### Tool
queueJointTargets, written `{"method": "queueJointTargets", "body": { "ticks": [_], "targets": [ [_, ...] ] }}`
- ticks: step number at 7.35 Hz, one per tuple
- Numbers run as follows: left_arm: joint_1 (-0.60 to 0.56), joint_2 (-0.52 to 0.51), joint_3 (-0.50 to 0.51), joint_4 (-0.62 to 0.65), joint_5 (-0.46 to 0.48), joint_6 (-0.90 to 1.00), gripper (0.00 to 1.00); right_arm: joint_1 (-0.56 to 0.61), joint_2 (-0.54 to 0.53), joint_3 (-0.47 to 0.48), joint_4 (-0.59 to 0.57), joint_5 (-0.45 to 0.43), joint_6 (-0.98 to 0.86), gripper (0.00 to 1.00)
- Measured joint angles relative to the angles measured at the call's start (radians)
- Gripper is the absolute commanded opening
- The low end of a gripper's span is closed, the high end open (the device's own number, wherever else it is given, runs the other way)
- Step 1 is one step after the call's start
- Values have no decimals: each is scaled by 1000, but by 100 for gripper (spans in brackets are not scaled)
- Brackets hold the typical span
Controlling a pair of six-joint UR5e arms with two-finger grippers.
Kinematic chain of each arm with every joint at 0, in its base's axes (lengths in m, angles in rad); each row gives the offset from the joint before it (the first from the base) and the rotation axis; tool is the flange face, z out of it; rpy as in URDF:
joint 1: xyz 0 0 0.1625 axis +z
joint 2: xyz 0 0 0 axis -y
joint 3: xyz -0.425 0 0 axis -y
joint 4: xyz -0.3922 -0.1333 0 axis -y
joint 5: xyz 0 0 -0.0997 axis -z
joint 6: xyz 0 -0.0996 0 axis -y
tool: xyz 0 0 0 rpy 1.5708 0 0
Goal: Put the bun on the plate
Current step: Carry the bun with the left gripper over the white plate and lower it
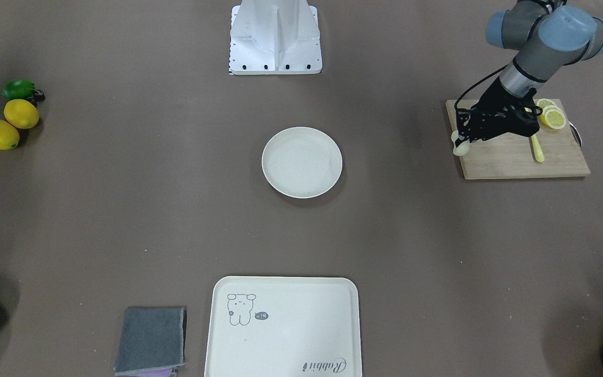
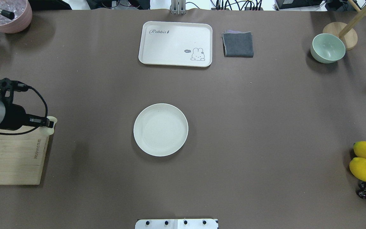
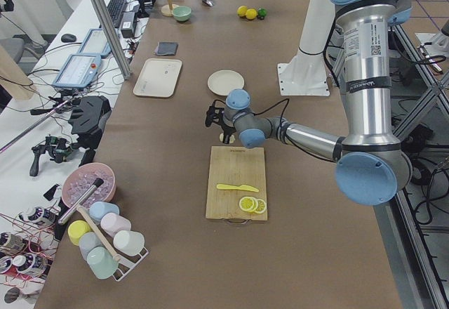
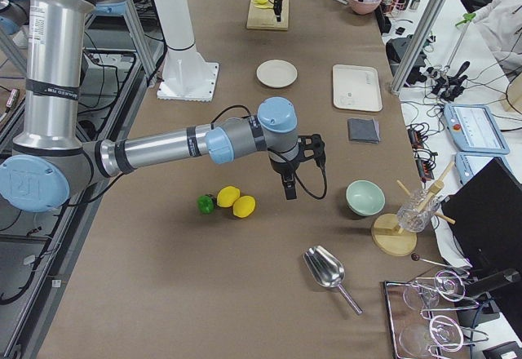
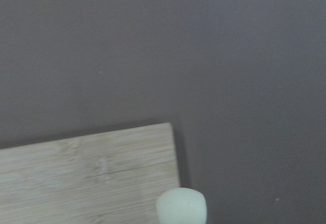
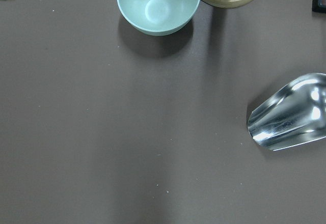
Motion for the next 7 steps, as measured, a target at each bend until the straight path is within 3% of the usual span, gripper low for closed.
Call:
{"method": "queueJointTargets", "body": {
  "ticks": [2,5,6,7],
  "targets": [
    [85,-201,66,9,27,-176,12,21,-24,-2,1,1,-4,100],
    [271,-463,213,13,208,-351,17,57,-70,-6,4,0,-14,100],
    [299,-497,239,13,242,-366,28,63,-76,-9,5,0,-18,100],
    [313,-512,252,13,262,-372,49,65,-78,-10,6,-1,-20,100]
  ]
}}
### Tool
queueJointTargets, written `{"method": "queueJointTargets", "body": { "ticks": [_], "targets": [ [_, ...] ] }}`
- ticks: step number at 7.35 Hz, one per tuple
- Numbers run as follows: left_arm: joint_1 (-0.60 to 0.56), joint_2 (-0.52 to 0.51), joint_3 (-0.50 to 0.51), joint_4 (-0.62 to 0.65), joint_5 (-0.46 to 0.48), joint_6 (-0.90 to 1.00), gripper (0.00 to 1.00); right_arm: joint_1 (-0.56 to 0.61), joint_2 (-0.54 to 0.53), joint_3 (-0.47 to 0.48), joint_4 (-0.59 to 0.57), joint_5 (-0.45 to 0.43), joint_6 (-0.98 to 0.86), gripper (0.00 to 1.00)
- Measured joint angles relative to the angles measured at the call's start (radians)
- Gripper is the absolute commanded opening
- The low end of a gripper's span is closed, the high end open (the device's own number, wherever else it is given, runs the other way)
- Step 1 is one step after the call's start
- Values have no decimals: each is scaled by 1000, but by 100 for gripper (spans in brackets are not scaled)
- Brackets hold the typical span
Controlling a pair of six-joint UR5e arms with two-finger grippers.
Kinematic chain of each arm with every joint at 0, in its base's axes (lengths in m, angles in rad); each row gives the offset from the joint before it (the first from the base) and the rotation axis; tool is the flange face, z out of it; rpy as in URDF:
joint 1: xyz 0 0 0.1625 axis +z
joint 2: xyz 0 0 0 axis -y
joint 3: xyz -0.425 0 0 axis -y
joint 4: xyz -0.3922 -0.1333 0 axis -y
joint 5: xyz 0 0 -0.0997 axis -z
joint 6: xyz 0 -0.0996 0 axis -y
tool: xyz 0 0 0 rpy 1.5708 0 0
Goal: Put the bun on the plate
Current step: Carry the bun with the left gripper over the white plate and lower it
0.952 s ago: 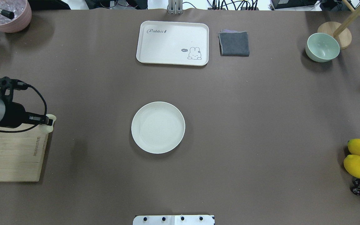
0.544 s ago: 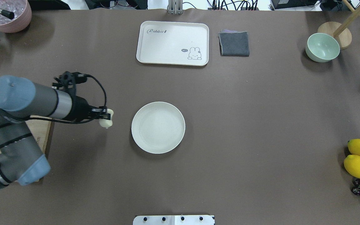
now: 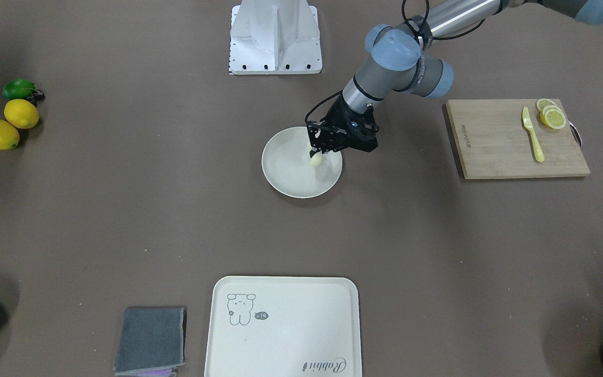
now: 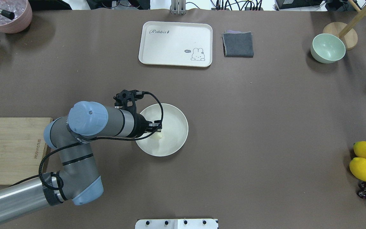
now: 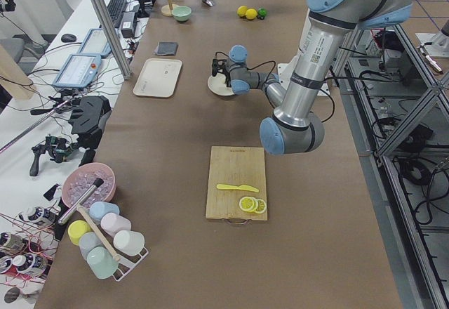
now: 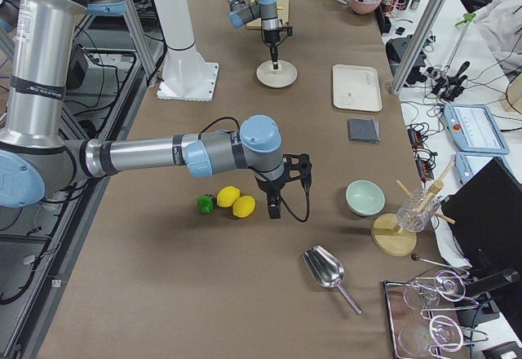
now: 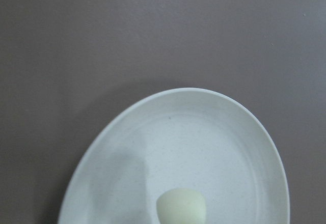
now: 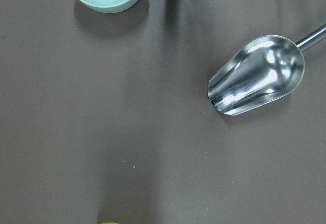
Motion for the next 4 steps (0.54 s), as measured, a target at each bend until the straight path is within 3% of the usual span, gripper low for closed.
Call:
{"method": "queueJointTargets", "body": {
  "ticks": [2,4],
  "targets": [
    [7,-7,13,0,11,-2,67,1,-1,-3,1,0,-2,100],
    [7,-7,16,0,12,-2,71,2,-1,-4,1,0,-3,100]
  ]
}}
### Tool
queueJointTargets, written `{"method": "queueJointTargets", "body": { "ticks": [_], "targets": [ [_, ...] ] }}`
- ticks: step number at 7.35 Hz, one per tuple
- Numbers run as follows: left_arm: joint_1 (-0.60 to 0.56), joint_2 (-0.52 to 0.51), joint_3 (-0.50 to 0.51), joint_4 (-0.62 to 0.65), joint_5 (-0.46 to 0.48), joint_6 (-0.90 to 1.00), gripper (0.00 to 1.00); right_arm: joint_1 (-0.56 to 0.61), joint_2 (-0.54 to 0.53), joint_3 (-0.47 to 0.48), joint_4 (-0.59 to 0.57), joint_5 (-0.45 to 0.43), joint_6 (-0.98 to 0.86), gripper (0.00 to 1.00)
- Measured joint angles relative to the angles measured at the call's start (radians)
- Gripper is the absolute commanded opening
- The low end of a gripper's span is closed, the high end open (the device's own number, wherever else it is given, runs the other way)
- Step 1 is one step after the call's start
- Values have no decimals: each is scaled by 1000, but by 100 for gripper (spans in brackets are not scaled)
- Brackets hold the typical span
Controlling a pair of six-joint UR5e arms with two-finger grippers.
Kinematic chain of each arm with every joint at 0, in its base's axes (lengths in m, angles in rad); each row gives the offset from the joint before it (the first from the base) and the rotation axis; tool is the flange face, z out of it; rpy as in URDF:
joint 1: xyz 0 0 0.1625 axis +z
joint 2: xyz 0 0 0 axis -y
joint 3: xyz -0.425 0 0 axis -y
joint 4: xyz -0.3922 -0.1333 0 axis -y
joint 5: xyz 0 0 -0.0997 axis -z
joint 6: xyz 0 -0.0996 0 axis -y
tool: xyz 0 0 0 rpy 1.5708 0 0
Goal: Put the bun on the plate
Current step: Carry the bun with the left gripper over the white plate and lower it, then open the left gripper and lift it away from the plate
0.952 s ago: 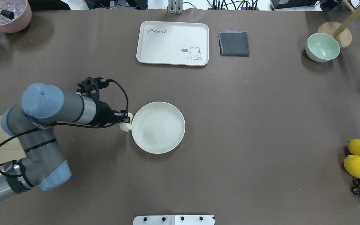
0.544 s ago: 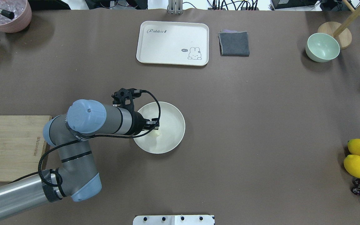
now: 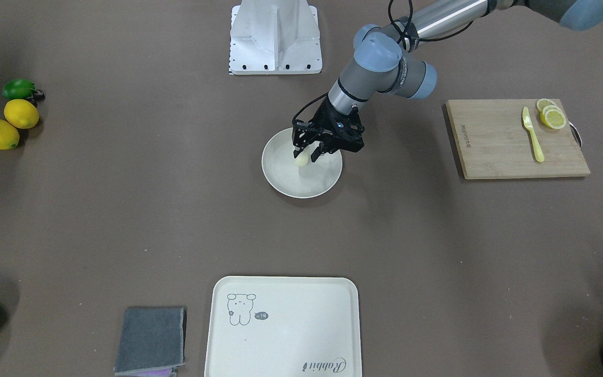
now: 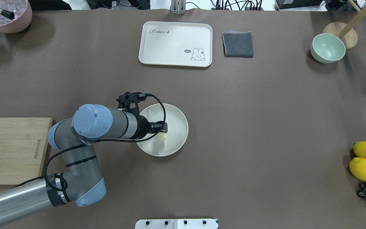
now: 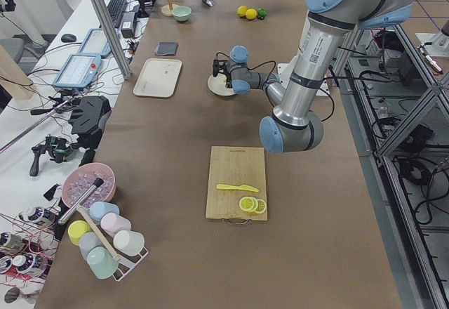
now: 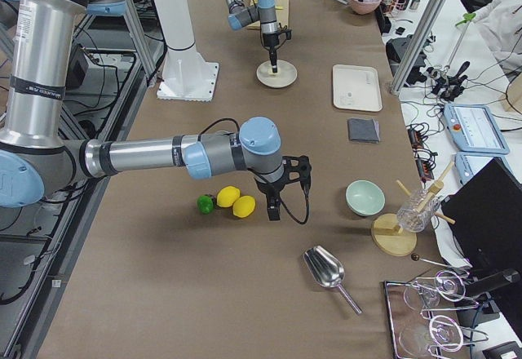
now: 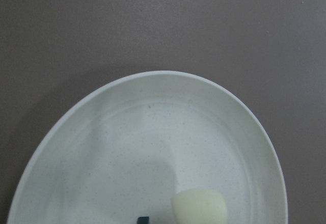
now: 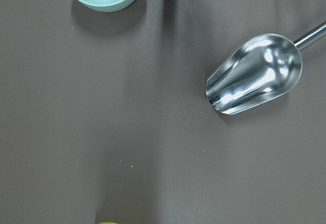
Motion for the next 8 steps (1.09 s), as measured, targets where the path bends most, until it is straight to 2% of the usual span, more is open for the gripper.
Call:
{"method": "queueJointTargets", "body": {
  "ticks": [2,3,4,5,6,8],
  "targets": [
    [0,0,-1,0,0,0,76,1,0,0,0,-1,0,100],
    [-1,0,-5,0,0,0,84,1,0,0,0,-2,0,100],
    [-4,0,-15,2,-1,0,96,1,0,-1,0,-3,0,100],
    [-8,0,-43,27,-2,0,97,1,-4,-2,0,-7,0,100],
    [-19,3,-99,105,-4,2,97,4,-12,-4,0,-10,-1,100],
    [-81,7,-270,423,-46,77,97,22,-32,-13,-3,-17,-49,100]
  ]
}}
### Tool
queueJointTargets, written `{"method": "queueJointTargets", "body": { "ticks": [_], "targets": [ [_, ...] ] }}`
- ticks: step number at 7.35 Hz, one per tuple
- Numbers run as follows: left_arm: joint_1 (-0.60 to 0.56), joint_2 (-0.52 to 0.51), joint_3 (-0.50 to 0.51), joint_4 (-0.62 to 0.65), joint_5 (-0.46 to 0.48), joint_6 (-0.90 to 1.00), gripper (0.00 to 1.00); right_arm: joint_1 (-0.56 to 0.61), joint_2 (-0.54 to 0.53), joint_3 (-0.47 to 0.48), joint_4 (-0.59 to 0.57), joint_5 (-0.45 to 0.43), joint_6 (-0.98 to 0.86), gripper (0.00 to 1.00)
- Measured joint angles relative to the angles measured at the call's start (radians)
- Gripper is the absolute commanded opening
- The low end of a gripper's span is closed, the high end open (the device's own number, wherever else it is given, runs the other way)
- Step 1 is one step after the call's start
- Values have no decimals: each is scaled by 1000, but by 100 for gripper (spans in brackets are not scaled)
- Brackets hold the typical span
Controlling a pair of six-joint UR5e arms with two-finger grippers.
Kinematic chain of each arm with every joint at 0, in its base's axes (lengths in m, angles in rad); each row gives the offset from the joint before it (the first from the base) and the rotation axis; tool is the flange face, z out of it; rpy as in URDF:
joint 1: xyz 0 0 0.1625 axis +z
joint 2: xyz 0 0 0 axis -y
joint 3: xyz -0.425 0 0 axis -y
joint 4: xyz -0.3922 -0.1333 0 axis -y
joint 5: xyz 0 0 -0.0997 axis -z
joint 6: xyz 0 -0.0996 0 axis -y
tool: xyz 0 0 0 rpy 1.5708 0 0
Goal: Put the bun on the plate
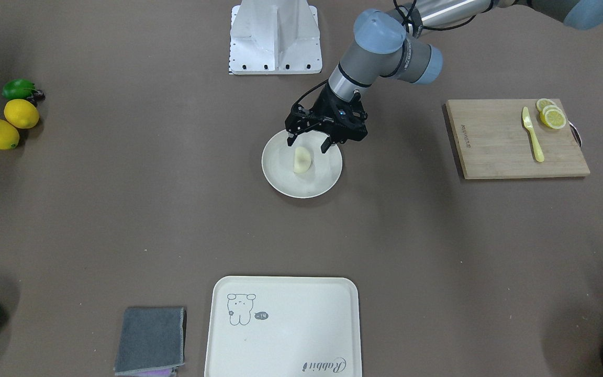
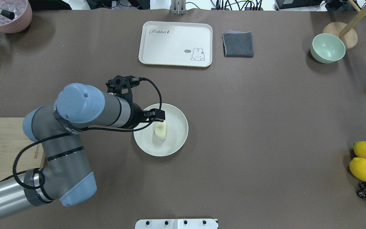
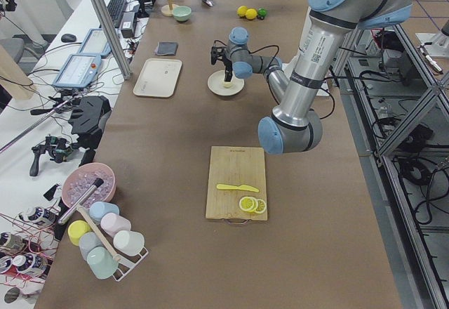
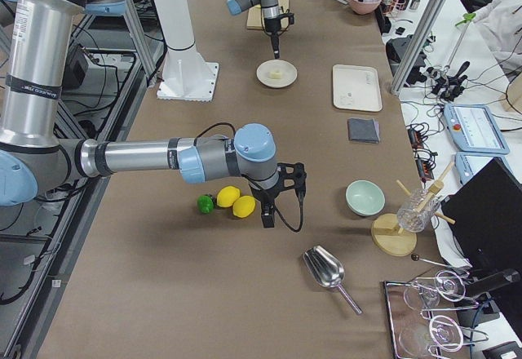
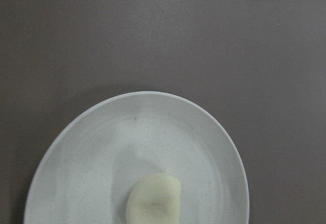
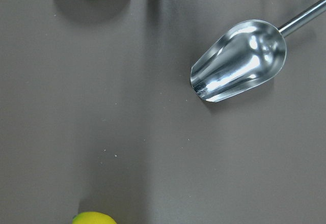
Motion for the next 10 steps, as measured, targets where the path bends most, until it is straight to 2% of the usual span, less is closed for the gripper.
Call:
{"method": "queueJointTargets", "body": {
  "ticks": [2,3,5,6,8,10],
  "targets": [
    [-183,19,-123,319,-133,308,97,24,-14,-16,-8,-1,-50,100],
    [-313,35,-154,471,-205,543,97,33,-21,-20,-14,3,-56,100],
    [-558,73,-151,696,-266,937,97,51,-20,-12,-90,16,-75,100],
    [-688,106,-120,758,-302,1110,97,61,-13,-3,-154,19,-108,100],
    [-880,236,-49,773,-359,1387,97,93,35,16,-320,20,-212,100],
    [-949,376,19,691,-368,1469,97,121,28,17,-398,-15,-295,100]
  ]
}}
